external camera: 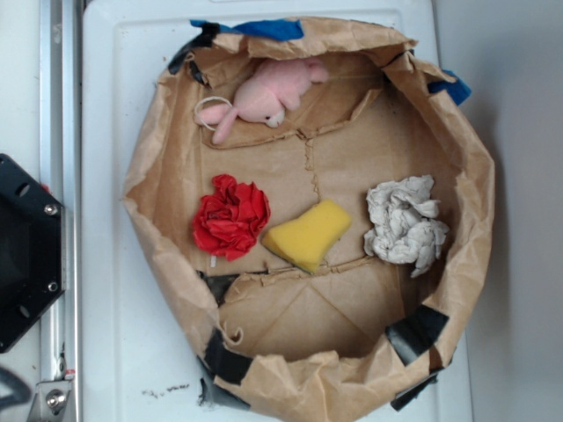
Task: Grab the green sponge.
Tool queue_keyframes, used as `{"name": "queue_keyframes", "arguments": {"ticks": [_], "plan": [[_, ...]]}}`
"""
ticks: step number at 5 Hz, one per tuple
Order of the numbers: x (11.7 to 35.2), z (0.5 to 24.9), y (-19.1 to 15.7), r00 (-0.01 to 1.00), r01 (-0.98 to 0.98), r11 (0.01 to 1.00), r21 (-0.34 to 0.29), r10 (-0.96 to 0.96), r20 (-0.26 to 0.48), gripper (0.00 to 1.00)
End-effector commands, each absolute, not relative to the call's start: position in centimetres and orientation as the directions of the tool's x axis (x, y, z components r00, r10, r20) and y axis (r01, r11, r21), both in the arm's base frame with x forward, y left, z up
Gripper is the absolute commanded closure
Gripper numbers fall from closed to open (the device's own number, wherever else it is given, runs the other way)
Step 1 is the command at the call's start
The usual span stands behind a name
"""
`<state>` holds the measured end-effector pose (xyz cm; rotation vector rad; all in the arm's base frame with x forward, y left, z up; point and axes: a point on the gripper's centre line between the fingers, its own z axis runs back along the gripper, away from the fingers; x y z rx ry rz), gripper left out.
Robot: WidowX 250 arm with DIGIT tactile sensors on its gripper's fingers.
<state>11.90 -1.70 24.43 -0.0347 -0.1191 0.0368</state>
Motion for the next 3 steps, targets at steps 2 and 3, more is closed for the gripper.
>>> {"name": "queue_keyframes", "arguments": {"ticks": [2, 3], "plan": [[16.9, 24.5, -2.9, 0.975, -0.098, 0.995, -0.036, 0.103, 0.199, 0.0], [19.7, 23.3, -3.4, 0.973, -0.112, 0.994, -0.002, 0.11, 0.202, 0.0]]}}
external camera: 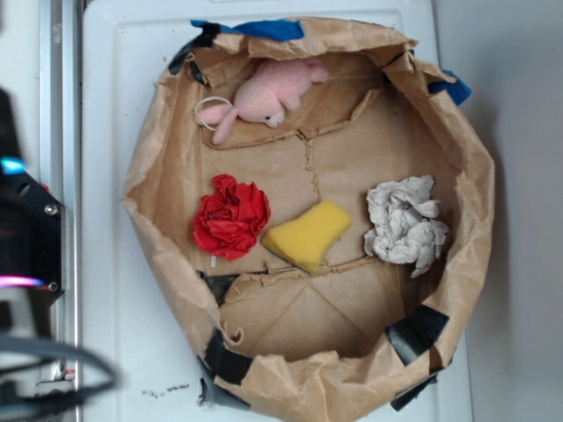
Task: Grab the green sponge.
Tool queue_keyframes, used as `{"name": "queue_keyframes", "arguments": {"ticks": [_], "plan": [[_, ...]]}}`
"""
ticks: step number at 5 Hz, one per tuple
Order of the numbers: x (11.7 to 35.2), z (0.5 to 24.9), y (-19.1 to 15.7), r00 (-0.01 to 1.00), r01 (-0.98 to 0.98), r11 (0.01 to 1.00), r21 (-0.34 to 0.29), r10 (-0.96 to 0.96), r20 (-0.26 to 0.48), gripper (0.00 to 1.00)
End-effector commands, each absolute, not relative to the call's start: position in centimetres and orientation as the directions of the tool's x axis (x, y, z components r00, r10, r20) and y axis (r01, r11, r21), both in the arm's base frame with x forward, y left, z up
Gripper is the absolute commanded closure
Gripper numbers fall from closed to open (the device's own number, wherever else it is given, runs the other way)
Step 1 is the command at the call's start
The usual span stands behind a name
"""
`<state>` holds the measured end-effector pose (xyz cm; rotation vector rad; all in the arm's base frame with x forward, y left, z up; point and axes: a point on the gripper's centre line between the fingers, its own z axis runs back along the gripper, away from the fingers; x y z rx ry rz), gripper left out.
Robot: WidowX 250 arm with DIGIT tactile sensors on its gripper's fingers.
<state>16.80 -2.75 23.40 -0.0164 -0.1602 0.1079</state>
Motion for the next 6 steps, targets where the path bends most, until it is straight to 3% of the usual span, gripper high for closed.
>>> {"name": "queue_keyframes", "arguments": {"ticks": [1, 4, 5, 6], "plan": [[21.7, 21.6, -3.9, 0.979, -0.096, 0.995, 0.006, 0.093, 0.181, 0.0], [24.9, 14.9, -0.6, 0.992, 0.007, 1.0, -0.005, -0.006, 0.129, 0.0], [25.9, 12.7, -1.3, 0.992, 0.04, 0.999, -0.006, -0.039, 0.123, 0.0], [26.2, 9.3, -2.2, 0.984, 0.072, 0.997, -0.009, -0.07, 0.162, 0.0]]}}
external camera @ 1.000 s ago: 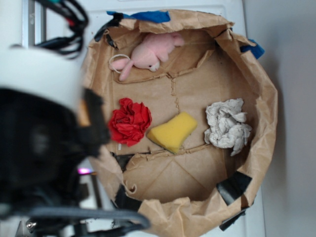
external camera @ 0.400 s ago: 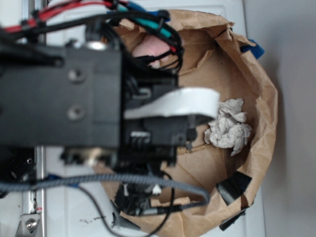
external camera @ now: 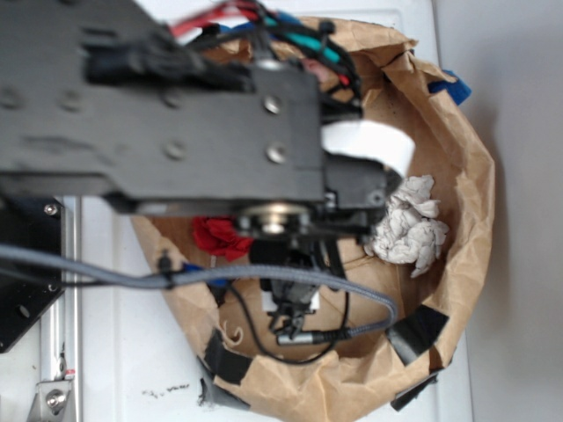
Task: Grab the green sponge.
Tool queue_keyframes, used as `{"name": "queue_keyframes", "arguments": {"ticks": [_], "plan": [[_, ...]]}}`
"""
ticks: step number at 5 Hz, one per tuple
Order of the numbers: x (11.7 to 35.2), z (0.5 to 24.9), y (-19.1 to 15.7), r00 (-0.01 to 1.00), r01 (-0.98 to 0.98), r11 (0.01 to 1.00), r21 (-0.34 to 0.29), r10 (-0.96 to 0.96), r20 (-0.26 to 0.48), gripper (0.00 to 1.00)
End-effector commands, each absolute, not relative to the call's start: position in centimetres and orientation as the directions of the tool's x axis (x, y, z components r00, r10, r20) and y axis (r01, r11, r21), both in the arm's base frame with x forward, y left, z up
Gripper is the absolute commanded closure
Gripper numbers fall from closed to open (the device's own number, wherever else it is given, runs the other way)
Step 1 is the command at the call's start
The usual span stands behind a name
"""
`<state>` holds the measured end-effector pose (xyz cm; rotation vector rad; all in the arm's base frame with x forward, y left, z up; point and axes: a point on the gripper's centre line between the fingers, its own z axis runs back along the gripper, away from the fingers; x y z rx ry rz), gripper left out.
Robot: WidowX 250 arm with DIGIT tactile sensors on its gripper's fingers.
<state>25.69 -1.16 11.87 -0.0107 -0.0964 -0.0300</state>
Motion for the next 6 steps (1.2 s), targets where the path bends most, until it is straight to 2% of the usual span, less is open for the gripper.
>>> {"name": "queue_keyframes", "arguments": {"ticks": [1, 2, 3, 4, 5, 6], "plan": [[26.3, 6.9, -2.2, 0.986, 0.125, 0.988, -0.089, -0.114, 0.121, 0.0], [27.0, 5.0, -2.0, 0.983, 0.152, 0.984, -0.089, -0.141, 0.121, 0.0], [27.6, 4.0, -1.7, 0.988, 0.131, 0.986, -0.104, -0.122, 0.09, 0.0], [27.9, 2.9, -1.9, 0.992, 0.116, 0.99, -0.083, -0.111, 0.059, 0.0], [28.0, 3.0, -1.8, 0.993, 0.108, 0.989, -0.101, -0.103, 0.062, 1.0], [27.8, 3.1, -1.8, 0.991, 0.125, 0.988, -0.091, -0.12, 0.062, 1.0]]}}
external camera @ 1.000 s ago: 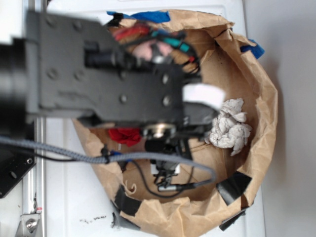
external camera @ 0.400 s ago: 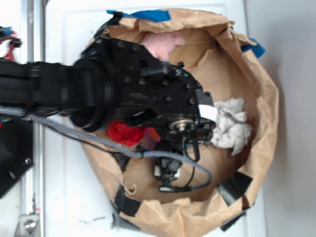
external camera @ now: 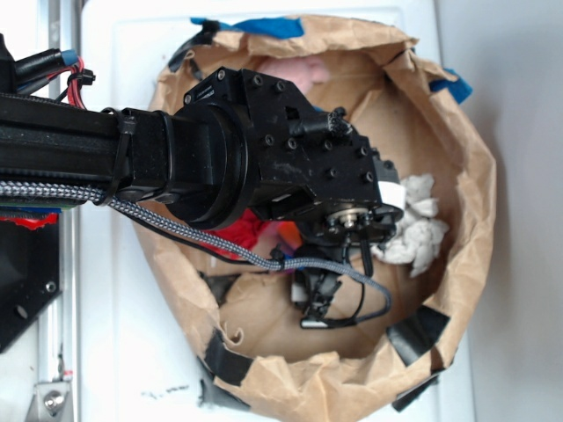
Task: Grab the green sponge.
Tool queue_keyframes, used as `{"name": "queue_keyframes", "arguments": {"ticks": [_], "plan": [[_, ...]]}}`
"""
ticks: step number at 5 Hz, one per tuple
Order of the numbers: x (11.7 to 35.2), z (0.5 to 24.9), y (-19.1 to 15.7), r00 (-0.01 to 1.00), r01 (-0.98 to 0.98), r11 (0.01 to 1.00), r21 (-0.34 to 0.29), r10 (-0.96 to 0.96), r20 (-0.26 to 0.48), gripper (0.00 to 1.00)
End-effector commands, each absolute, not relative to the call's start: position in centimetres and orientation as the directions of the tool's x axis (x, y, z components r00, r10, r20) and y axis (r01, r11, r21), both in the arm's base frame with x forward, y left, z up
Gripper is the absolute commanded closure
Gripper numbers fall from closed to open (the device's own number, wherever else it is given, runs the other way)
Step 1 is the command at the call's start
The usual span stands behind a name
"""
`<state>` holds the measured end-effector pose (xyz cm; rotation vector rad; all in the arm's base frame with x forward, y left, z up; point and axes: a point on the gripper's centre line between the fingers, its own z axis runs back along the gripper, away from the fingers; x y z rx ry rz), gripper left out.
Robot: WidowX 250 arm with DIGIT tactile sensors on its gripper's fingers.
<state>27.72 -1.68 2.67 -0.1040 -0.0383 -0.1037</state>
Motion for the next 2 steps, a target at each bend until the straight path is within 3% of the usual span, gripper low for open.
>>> {"name": "queue_keyframes", "arguments": {"ticks": [1, 2], "plan": [[27.7, 3.7, -1.7, 0.99, 0.129, 0.987, -0.099, -0.123, 0.065, 1.0], [27.2, 5.9, -1.4, 0.988, 0.139, 0.983, -0.116, -0.13, 0.08, 1.0]]}}
